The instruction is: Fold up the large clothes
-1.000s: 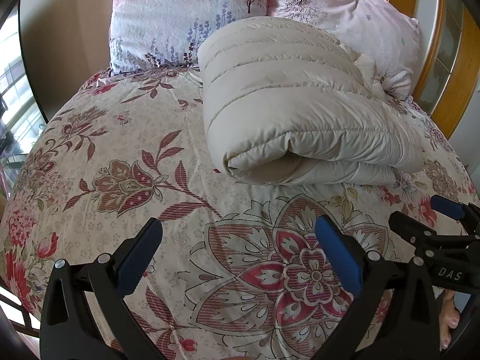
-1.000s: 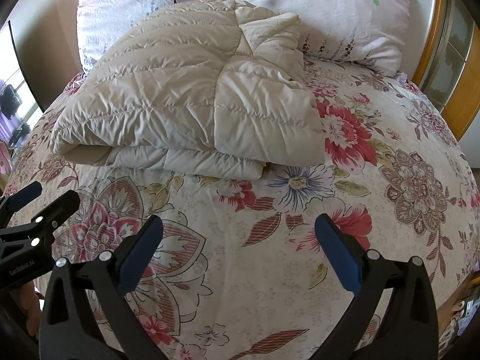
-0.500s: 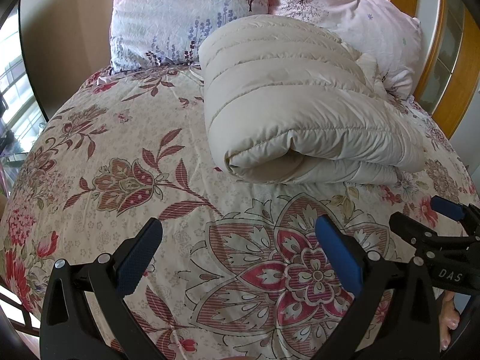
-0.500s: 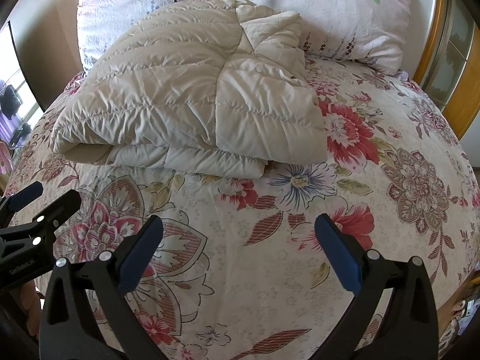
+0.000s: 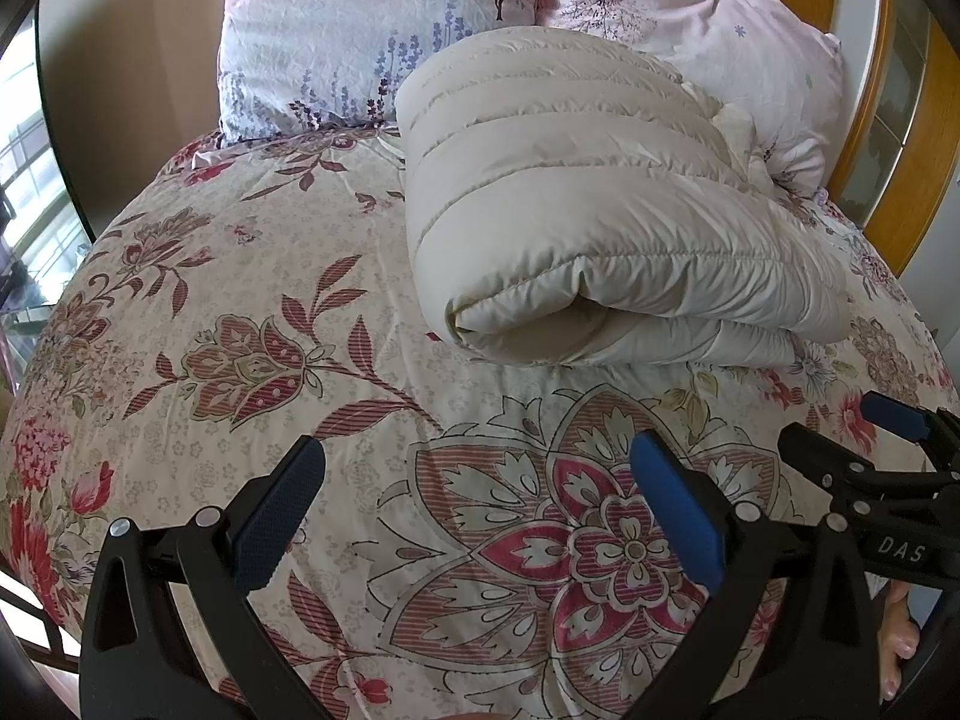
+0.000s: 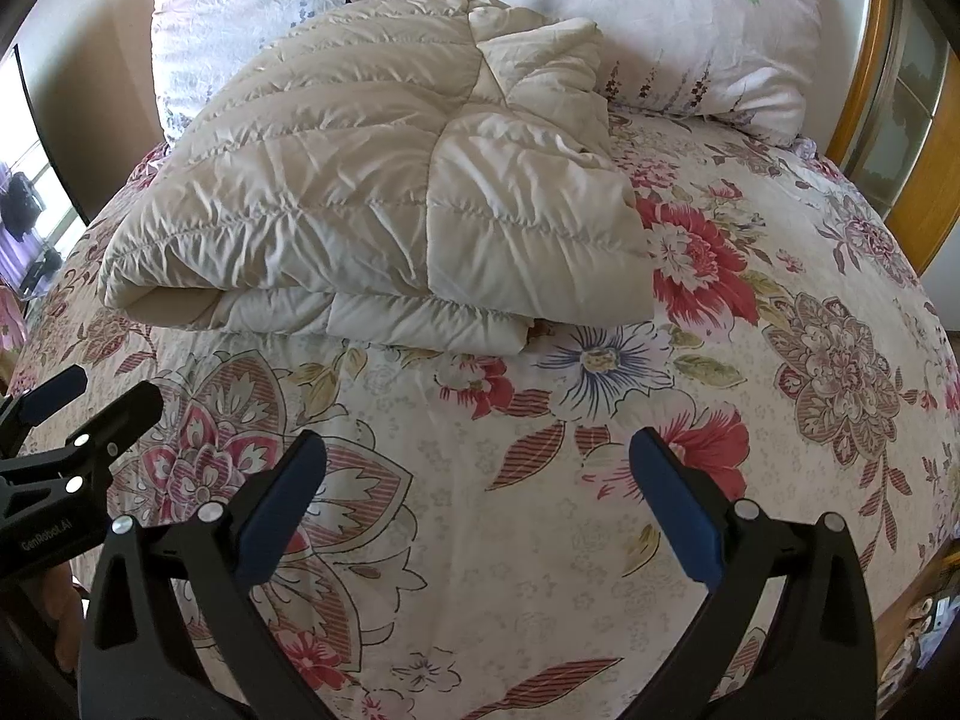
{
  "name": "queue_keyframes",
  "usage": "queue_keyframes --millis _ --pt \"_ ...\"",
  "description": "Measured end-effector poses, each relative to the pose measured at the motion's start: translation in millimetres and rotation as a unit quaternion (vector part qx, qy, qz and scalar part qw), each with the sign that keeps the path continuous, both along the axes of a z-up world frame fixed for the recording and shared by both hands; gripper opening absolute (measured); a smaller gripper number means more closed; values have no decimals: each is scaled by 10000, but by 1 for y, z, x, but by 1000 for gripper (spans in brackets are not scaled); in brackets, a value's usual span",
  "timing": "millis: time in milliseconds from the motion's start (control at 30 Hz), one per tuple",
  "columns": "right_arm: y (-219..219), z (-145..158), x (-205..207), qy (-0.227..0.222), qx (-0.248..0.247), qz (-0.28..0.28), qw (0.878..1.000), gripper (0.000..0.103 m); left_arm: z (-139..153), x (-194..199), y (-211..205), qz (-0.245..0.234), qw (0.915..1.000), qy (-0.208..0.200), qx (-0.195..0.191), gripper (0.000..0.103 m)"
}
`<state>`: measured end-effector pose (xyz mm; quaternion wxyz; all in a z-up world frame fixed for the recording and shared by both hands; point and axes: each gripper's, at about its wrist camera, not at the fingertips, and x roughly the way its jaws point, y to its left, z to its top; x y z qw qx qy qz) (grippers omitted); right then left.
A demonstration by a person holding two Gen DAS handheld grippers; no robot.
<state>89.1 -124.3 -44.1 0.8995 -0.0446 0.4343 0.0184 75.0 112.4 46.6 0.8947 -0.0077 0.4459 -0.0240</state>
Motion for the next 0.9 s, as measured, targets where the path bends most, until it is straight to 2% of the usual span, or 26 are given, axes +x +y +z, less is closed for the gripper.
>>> queue_keyframes --millis 900 --pt "-2 -1 2 45 32 20 10000 101 -4 1 -1 -52 10000 50 -18 102"
